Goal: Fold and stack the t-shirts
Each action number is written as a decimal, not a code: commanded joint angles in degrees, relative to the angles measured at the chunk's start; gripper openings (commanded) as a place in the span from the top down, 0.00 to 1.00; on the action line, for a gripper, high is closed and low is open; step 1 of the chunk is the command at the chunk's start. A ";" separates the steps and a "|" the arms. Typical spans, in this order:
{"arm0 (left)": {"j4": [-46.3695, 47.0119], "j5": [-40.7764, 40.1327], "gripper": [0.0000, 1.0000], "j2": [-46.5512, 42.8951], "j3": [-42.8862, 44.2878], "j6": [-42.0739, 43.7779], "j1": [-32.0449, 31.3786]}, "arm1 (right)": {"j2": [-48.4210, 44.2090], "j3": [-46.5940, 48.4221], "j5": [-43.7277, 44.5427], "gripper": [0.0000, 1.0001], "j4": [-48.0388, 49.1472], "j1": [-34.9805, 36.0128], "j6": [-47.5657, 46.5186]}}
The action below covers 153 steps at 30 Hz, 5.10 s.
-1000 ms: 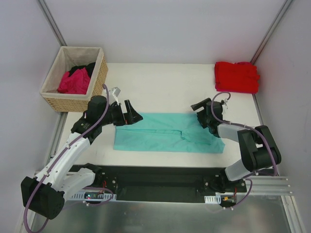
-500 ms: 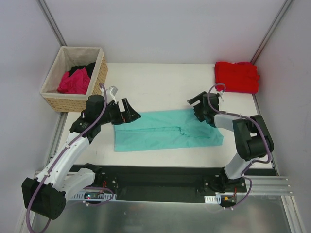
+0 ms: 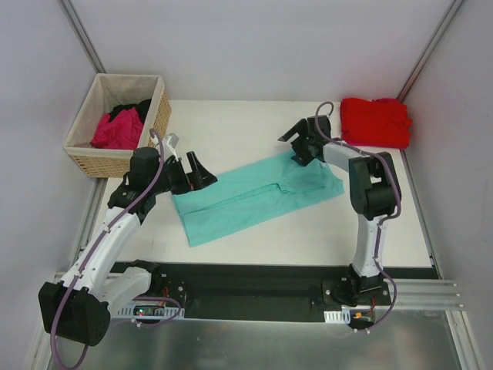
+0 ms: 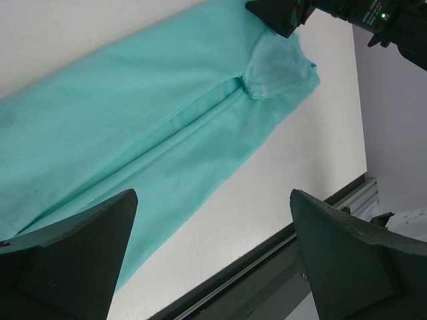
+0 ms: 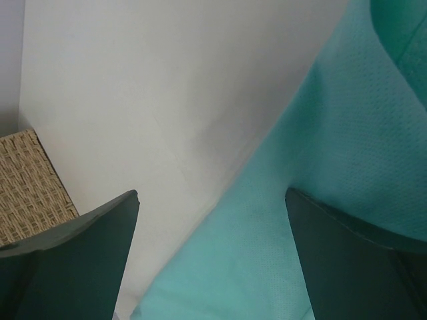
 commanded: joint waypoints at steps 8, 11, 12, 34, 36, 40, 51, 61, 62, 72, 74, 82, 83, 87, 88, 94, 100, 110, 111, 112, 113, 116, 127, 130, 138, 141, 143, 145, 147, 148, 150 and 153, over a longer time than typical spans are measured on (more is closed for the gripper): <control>0.67 2.00 0.01 2.69 3.46 2.15 2.16 | 16.45 23.19 -11.41 0.04 -9.69 0.82 -2.65; 0.67 1.91 0.01 3.22 3.46 2.33 2.25 | 19.17 28.37 -14.13 0.03 -8.63 1.34 -3.35; 0.75 1.91 0.01 3.31 3.63 2.24 2.34 | 20.14 31.61 -15.02 0.03 -8.63 1.43 -3.53; 2.95 11.05 0.01 -4.31 -3.12 -0.48 2.34 | -14.80 17.27 -17.24 0.04 -4.32 2.05 -18.81; 3.04 11.40 0.01 -5.99 -7.43 -1.45 2.34 | -21.04 8.58 -15.65 0.03 -4.84 2.22 -20.92; 3.04 14.03 0.01 -9.86 -14.28 -3.12 2.34 | -32.82 0.12 -13.45 0.03 -7.57 2.31 -23.04; 2.95 14.57 0.01 -11.28 -23.70 -6.29 1.99 | -44.27 -6.59 -11.34 0.03 -13.72 2.31 -26.56; 2.60 13.52 0.01 -6.80 -24.22 -6.64 1.90 | -46.91 -10.19 -10.63 0.04 -14.17 2.23 -26.91; 2.43 13.25 0.01 -6.45 -24.31 -6.64 1.81 | -47.00 -10.45 -10.55 0.04 -14.17 2.23 -26.91; 1.99 10.09 0.01 -1.62 -24.31 -6.29 1.11 | -48.06 -12.21 -10.28 0.03 -14.08 2.05 -27.61; 1.99 9.21 0.01 -0.82 -24.05 -5.94 0.76 | -48.06 -12.65 -10.37 0.03 -13.99 1.96 -27.52; 2.51 5.52 0.01 3.22 -23.00 -6.02 -2.75 | -47.97 -13.88 -10.81 0.03 -13.73 1.35 -27.87; 2.60 5.34 0.01 3.49 -22.91 -6.11 -3.11 | -47.97 -14.06 -10.90 0.03 -13.73 1.17 -27.79; 3.13 4.02 0.01 5.15 -22.30 -6.64 -5.74 | -48.32 -15.02 -10.98 0.03 -13.73 0.91 -27.70; 3.22 3.59 0.01 5.25 -22.21 -6.72 -6.27 | -48.49 -15.11 -11.07 0.03 -13.73 0.99 -27.70; 4.62 1.39 0.01 8.58 -19.84 -7.87 -10.83 | -49.46 -15.99 -11.60 0.04 -13.73 0.21 -27.70; 6.99 -1.25 0.01 14.47 -15.36 -10.76 -18.48 | -50.34 -16.52 -12.13 0.04 -14.52 -0.67 -27.79; 9.72 -4.50 0.01 28.34 -1.56 -13.14 -31.67 | -52.80 -16.52 -13.36 0.03 -17.15 -3.84 -29.02; 9.81 -4.42 0.01 29.41 1.06 -13.23 -33.24 | -53.06 -16.69 -13.45 0.03 -17.42 -4.01 -29.10; 9.81 -4.59 0.01 30.55 2.39 -13.23 -33.95 | -53.41 -16.78 -13.53 0.03 -17.50 -4.54 -29.19; 9.81 -4.50 0.01 32.91 3.62 -13.23 -34.66 | -53.59 -16.87 -13.79 0.03 -17.77 -4.72 -29.19; 10.25 -4.50 0.01 37.31 7.76 -13.58 -37.38 | -54.47 -17.57 -14.24 0.03 -18.12 -5.77 -29.37; 9.54 -5.29 0.01 32.24 6.98 -13.84 -38.53 | -54.74 -19.07 -16.52 0.03 -17.95 -8.41 -29.55; 9.37 -7.40 0.01 26.81 3.73 -14.81 -38.88 | -54.39 -18.98 -16.96 0.03 -17.51 -8.41 -29.11; 1.56 -15.13 0.01 14.57 -2.07 -14.37 -38.88 | -54.03 -19.16 -18.28 0.03 -16.45 -8.41 -27.35; 0.15 -16.63 0.01 11.32 -4.36 -14.63 -38.88 | -54.30 -19.16 -18.54 0.03 -16.19 -8.15 -26.91; 0.05 -17.69 0.01 10.00 -5.76 -14.90 -38.71 | -54.47 -19.16 -18.54 0.03 -16.19 -7.80 -26.91; 0.05 -18.04 0.01 10.78 -5.86 -14.90 -38.53 | -54.21 -19.33 -18.54 0.03 -16.10 -7.44 -26.65; 0.23 -18.04 0.01 12.36 -5.25 -14.72 -38.62 | -53.77 -19.42 -18.72 0.03 -15.84 -6.66 -26.56; 0.84 -17.43 0.01 14.63 -4.37 -14.46 -38.53 | -53.68 -19.59 -18.55 0.03 -15.84 -6.48 -26.38; 1.89 -17.51 0.01 16.31 -4.10 -14.20 -38.62 | -53.68 -19.77 -18.28 0.03 -15.92 -6.04 -26.29; 4.27 -17.95 0.01 17.72 -4.27 -13.85 -38.62 | -54.21 -19.95 -18.02 0.03 -16.54 -6.04 -26.99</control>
